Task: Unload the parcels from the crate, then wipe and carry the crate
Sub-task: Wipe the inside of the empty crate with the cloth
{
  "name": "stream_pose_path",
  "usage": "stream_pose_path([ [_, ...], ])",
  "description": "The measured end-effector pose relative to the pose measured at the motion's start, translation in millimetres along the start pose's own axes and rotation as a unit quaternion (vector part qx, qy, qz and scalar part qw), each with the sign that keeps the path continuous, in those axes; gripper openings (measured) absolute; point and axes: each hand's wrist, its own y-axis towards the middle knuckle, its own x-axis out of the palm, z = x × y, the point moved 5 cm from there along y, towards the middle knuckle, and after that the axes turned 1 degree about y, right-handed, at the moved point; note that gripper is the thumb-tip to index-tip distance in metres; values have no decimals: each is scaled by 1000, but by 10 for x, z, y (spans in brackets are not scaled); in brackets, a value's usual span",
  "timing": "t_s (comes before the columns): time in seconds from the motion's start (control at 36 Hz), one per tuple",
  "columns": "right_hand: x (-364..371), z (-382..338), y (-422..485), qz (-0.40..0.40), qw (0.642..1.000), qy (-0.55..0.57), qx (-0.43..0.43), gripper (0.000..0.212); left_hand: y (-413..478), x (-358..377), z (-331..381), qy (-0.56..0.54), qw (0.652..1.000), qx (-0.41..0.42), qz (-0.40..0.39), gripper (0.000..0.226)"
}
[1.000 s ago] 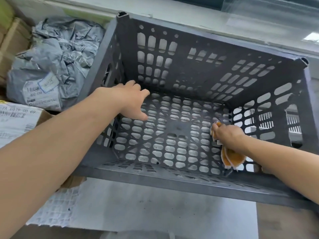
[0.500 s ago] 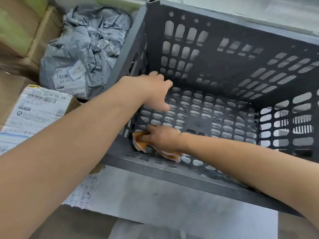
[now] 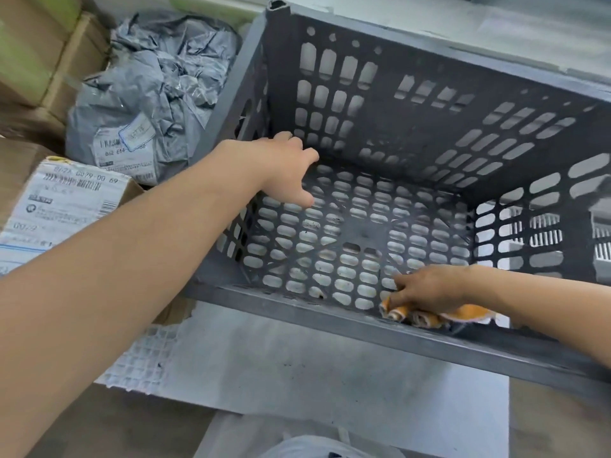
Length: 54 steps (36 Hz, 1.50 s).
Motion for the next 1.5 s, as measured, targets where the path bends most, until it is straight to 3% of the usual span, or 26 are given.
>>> stream_pose_path([
  [0.11,-250,25,137,68,993,96,-6,30,-110,-133,35,29,997,16,65,82],
  [0.22,-873,-126,452,195,951,236,-54,27,-286,-262,75,61,989,23,134,83],
  [0.36,-1536,-589,851,234,921,288,-116,5,-552,-297,-23,104,973,-15,204,79],
  [0.42,-1599,-768,1017,201,931,284,-108,12,-663,-306,-16,114,963,-15,242,75],
  [0.53,-1591,-968,1175,141,956,248,-68,54,-834,-343,-22,115,944,-16,307,73],
  [0.67,-1491,-978,1212,81,917,385,-64,57,-897,-238,-198,98,944,-56,311,75],
  [0.75,-1512,-1034,1189,90,911,399,-52,80,-910,-205,-259,60,945,-78,310,77],
  [0.86,-1638,-1056,1049,89,904,418,-33,87,-887,-217,-270,28,946,-80,314,75],
  [1.08,-1865,-1081,732,152,900,406,-36,92,-886,-222,-275,32,947,-76,311,75],
  [1.22,-2020,-1120,475,197,881,427,-53,108,-894,-225,-276,-1,942,-77,326,80],
  [1.31,-2110,-1153,326,225,871,431,-72,97,-902,-224,-280,-13,941,-76,329,77],
  [1.39,-2199,-1205,134,263,853,440,-92,71,-905,-225,-277,-21,939,-75,335,74],
  [1.5,-2289,-1265,-70,298,826,462,-120,66,-909,-233,-276,-23,941,-79,330,73],
])
